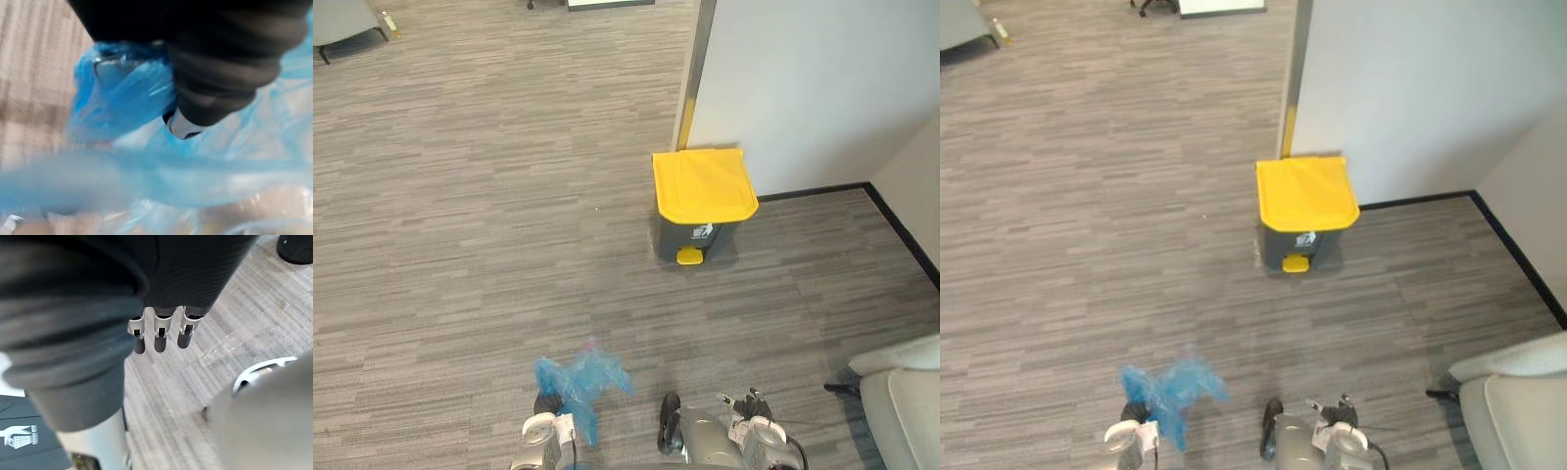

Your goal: Gather rubbish on tea table into small bin, then transfer packed bag to large trash can.

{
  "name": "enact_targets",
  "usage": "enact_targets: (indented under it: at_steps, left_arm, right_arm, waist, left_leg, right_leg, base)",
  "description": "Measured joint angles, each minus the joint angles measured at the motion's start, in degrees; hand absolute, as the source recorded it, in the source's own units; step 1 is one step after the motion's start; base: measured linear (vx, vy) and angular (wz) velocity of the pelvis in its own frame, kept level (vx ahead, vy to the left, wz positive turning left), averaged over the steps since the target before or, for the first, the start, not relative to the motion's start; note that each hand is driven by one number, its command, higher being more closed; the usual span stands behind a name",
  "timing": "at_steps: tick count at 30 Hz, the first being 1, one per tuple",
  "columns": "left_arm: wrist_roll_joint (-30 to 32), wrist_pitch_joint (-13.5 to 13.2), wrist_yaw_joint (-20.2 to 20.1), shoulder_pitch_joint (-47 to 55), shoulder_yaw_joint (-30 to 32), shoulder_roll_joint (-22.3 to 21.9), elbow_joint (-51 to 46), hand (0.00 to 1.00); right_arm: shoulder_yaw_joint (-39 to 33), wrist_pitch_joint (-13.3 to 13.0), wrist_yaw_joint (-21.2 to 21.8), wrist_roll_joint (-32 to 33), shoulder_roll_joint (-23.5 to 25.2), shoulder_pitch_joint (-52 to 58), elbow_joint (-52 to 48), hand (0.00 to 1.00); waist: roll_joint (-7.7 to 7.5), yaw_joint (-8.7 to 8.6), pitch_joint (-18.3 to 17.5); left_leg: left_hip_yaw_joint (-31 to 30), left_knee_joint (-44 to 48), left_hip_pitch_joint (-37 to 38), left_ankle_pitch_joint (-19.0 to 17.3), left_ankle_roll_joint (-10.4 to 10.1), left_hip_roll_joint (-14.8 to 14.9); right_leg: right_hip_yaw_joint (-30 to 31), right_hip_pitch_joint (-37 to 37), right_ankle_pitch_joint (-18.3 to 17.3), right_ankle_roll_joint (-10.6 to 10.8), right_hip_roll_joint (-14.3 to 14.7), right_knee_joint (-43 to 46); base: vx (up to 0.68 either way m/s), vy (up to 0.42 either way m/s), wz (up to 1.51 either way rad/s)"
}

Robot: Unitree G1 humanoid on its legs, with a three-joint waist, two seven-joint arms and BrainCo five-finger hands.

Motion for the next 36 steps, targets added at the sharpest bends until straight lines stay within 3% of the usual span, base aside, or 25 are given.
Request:
enact_targets:
  at_steps: [1,2,3,5,6,7,8,9,11,15,16,18,21,22,23,24,25,26,28,29,30,31,33,35,36]
  left_arm:
    - [0.0,0.1,-0.2,0.1,-0.3,0.0,-0.7,1.0]
    - [0.0,0.1,-0.2,0.3,-0.3,0.0,-1.1,1.0]
    - [0.0,0.1,-0.2,0.7,-0.3,0.0,-1.4,1.0]
    - [0.0,0.1,-0.1,0.8,-0.3,0.0,-1.8,1.0]
    - [0.0,0.1,-0.1,0.6,-0.4,0.0,-1.8,1.0]
    - [0.0,0.1,-0.1,0.8,-0.3,0.0,-1.5,1.0]
    - [0.0,0.0,0.1,1.3,-0.3,0.0,-1.0,1.0]
    - [0.0,0.1,0.4,1.3,-0.1,0.5,-0.5,1.0]
    - [0.0,0.1,0.3,1.3,-0.2,0.5,-0.5,1.0]
    - [0.0,0.2,0.4,1.8,-0.4,1.2,-0.5,1.0]
    - [0.0,0.3,0.4,1.8,-0.4,1.6,-0.5,1.0]
    - [0.0,0.3,0.4,1.7,-0.2,2.3,-0.5,1.0]
    - [0.0,0.2,0.4,0.5,-0.2,2.4,0.4,1.0]
    - [0.0,0.2,0.4,0.0,-0.3,2.4,0.8,1.0]
    - [0.1,0.2,0.3,-0.7,-0.5,2.6,1.9,1.0]
    - [0.5,0.1,0.3,-0.9,-0.4,2.9,2.0,1.0]
    - [1.1,0.1,0.3,-1.5,0.2,1.9,3.2,1.0]
    - [1.3,0.1,0.2,-1.4,0.4,1.7,3.2,1.0]
    - [2.1,0.1,0.2,-1.5,-0.4,1.4,3.1,1.0]
    - [2.1,0.1,0.2,-1.6,-0.5,1.3,3.0,1.0]
    - [2.1,0.1,0.0,-2.2,-0.7,0.7,2.6,1.0]
    - [2.1,0.1,-0.2,-2.0,-1.7,0.1,1.6,1.0]
    - [2.1,0.1,-0.8,-0.5,-1.9,0.1,0.4,1.0]
    - [2.1,0.1,-1.0,-0.3,-2.0,0.1,0.4,1.0]
    - [2.1,0.1,-1.0,-0.4,-2.0,0.1,0.1,1.0]
  right_arm:
    - [0.3,0.0,0.0,0.0,0.9,-0.4,-0.1,0.0]
    - [0.2,0.0,0.0,0.0,1.3,-0.5,-0.1,0.0]
    - [0.1,0.0,0.0,0.1,2.0,-0.6,-0.2,0.0]
    - [-0.1,-0.1,-0.2,0.1,2.4,-0.7,-0.3,0.0]
    - [-0.6,0.0,-0.5,0.1,2.4,-0.5,-0.9,0.0]
    - [-1.1,0.0,-0.6,0.1,2.0,0.5,-1.0,0.0]
    - [-1.1,0.0,-0.6,0.1,1.8,0.8,-0.6,0.0]
    - [-0.9,0.1,-0.6,0.1,2.5,1.9,-0.4,0.0]
    - [-1.0,0.3,-0.6,0.0,2.7,2.3,0.0,0.0]
    - [1.1,0.2,-0.1,0.0,2.9,2.4,-2.1,0.0]
    - [1.2,0.0,-0.1,0.0,2.9,2.3,-2.4,0.0]
    - [1.2,0.0,-0.1,-0.1,2.9,1.6,-2.3,0.0]
    - [1.1,-0.1,0.0,-0.1,2.8,0.5,-2.0,0.0]
    - [1.1,-0.1,0.0,-0.1,2.8,0.5,-2.0,0.0]
    - [1.1,-0.1,0.0,-0.1,2.8,0.5,-1.9,0.0]
    - [1.0,-0.1,0.0,0.0,2.8,0.8,-1.6,0.0]
    - [0.1,-0.1,0.1,-0.1,1.3,-0.5,-0.9,0.0]
    - [-0.1,-0.1,0.1,-0.1,0.9,-1.0,-0.6,0.0]
    - [-1.0,0.0,0.0,0.0,0.5,-0.6,0.3,0.0]
    - [-1.1,-0.1,0.0,-0.1,0.5,-0.4,0.2,0.0]
    - [-0.9,0.0,-0.2,0.0,0.4,0.0,0.2,0.0]
    - [-0.2,0.1,-0.4,0.0,0.4,0.4,0.2,0.0]
    - [0.3,0.1,-0.4,0.0,0.9,0.5,0.2,0.0]
    - [0.2,0.1,-0.5,0.1,1.0,0.5,-0.1,0.0]
    - [0.1,0.1,-0.5,0.1,1.0,0.4,-0.2,0.0]
  waist:
    - [-0.58,0.2,0.1]
    - [-1.06,0.25,0.0]
    - [-1.8,0.86,-0.2]
    - [-2.27,1.97,-0.2]
    - [-1.86,2.18,-0.5]
    - [-1.03,2.32,-1.0]
    - [-1.51,2.58,-1.6]
    - [-2.92,2.1,-2.6]
    - [-3.67,2.63,-2.7]
    - [-2.85,2.54,-2.4]
    - [-2.68,1.76,-2.2]
    - [-2.93,1.78,-2.2]
    - [-2.61,1.14,-2.1]
    - [-2.57,0.91,-1.9]
    - [-3.15,0.04,-1.9]
    - [-4.62,-0.37,-1.7]
    - [-1.9,0.01,-0.9]
    - [-1.39,0.24,-1.0]
    - [-0.87,-0.47,-0.8]
    - [-0.85,-0.6,-0.8]
    - [-1.14,-0.75,-0.6]
    - [-1.43,-0.31,-0.5]
    - [-1.84,0.34,-0.4]
    - [-2.16,0.35,-0.6]
    - [-1.64,0.45,-0.9]
  left_leg:
    - [2.1,1.8,-3.5,-3.6,2.1,1.4]
    - [3.2,0.8,-4.6,-4.9,3.0,1.8]
    - [5.1,-4.7,-7.4,-7.2,4.7,2.3]
    - [4.7,-16.7,-9.5,-7.6,5.4,1.6]
    - [1.3,-28.1,-10.3,-5.2,4.8,-0.1]
    - [-2.8,-34.6,-10.0,2.0,3.0,-1.0]
    - [-2.6,-34.5,-9.4,2.8,4.0,-1.9]
    - [-1.5,-35.5,-8.2,1.4,4.6,-3.9]
    - [1.9,-35.3,-6.0,-0.5,6.4,-5.1]
    - [8.0,-37.3,1.3,-4.1,8.5,-5.5]
    - [8.5,-38.2,3.1,-4.5,8.7,-5.5]
    - [10.2,-41.7,8.1,-5.0,8.4,-5.2]
    - [10.5,-44.5,11.3,-5.1,8.4,-4.0]
    - [10.1,-44.7,11.6,-5.1,8.3,-3.7]
    - [8.1,-44.7,12.0,-5.2,8.0,-4.0]
    - [6.2,-44.7,13.0,-5.5,7.6,-5.0]
    - [3.8,-44.5,14.1,-6.3,6.4,-3.0]
    - [3.0,-43.8,13.8,-6.2,6.2,-2.6]
    - [1.1,-37.5,12.5,-5.7,5.2,-1.5]
    - [0.5,-33.8,10.8,-5.5,4.9,-1.0]
    - [-0.5,-23.5,6.0,-4.0,1.6,0.6]
    - [0.2,-13.0,1.3,-3.1,-0.1,2.8]
    - [3.2,-8.8,-2.1,-4.6,0.4,4.4]
    - [5.9,-14.1,-4.0,-5.8,1.9,3.9]
    - [6.5,-21.9,-4.8,-5.8,2.5,2.7]
  right_leg:
    - [1.0,2.9,-0.4,0.1,0.2,-1.9]
    - [1.7,3.8,-0.4,0.1,0.1,-2.5]
    - [3.6,5.8,-0.3,0.3,-0.3,-4.0]
    - [6.3,7.3,-0.6,1.7,-1.3,-5.1]
    - [7.9,7.7,-1.7,3.7,-2.1,-4.9]
    - [9.3,8.3,-2.9,5.6,-2.3,-4.7]
    - [10.9,8.4,-3.5,6.5,-2.8,-4.5]
    - [11.6,9.0,-3.9,7.2,-5.0,-4.2]
    - [12.6,7.7,-4.5,8.3,-7.2,0.5]
    - [13.0,-4.4,-1.1,11.1,-9.5,27.1]
    - [10.6,-6.5,-1.5,10.7,-10.4,31.6]
    - [3.3,-10.1,-4.7,8.7,-11.1,34.3]
    - [-1.1,-13.7,-5.8,7.1,-7.5,23.7]
    - [-0.9,-14.1,-4.9,6.8,-6.6,20.2]
    - [1.5,-13.4,0.1,6.3,-5.1,10.1]
    - [3.2,-12.4,6.5,4.4,-5.2,5.1]
    - [2.5,-10.8,5.2,2.1,-3.3,6.2]
    - [2.3,-11.0,4.0,2.1,-3.1,7.0]
    - [0.2,-9.3,-0.5,1.5,-3.6,9.3]
    - [-0.7,-8.2,-1.1,1.5,-3.7,9.0]
    - [-2.0,-5.3,-2.0,1.6,-3.8,7.1]
    - [-2.8,-2.2,-2.2,1.3,-3.4,4.6]
    - [-3.3,1.7,-1.9,0.8,-2.9,1.8]
    - [-2.9,3.8,-1.8,0.8,-2.9,-0.1]
    - [-2.3,4.7,-1.7,0.9,-3.1,-0.7]
  base:
    - [0.3,0.012,-0.55]
    - [0.44,0.04,-0.65]
    - [0.36,0.088,-0.87]
    - [0.38,0.162,-0.86]
    - [0.34,0.271,-0.67]
    - [0.33,0.301,-0.75]
    - [0.34,0.308,-0.45]
    - [0.36,0.277,-0.35]
    - [0.38,0.279,-0.54]
    - [0.25,0.213,-0.7]
    - [0.29,0.104,-0.29]
    - [0.34,0.05,-0.31]
    - [0.32,-0.071,-0.11]
    - [0.32,-0.159,0.3]
    - [0.36,-0.199,0.5]
    - [0.43,-0.228,0.36]
    - [0.36,-0.187,0.11]
    - [0.31,-0.18,-0.04]
    - [0.29,-0.201,0.38]
    - [0.29,-0.21,0.78]
    - [0.28,-0.187,0.72]
    - [0.33,-0.175,0.54]
    - [0.32,-0.075,-0.08]
    - [0.26,0.025,-0.19]
    - [0.26,0.113,-0.23]
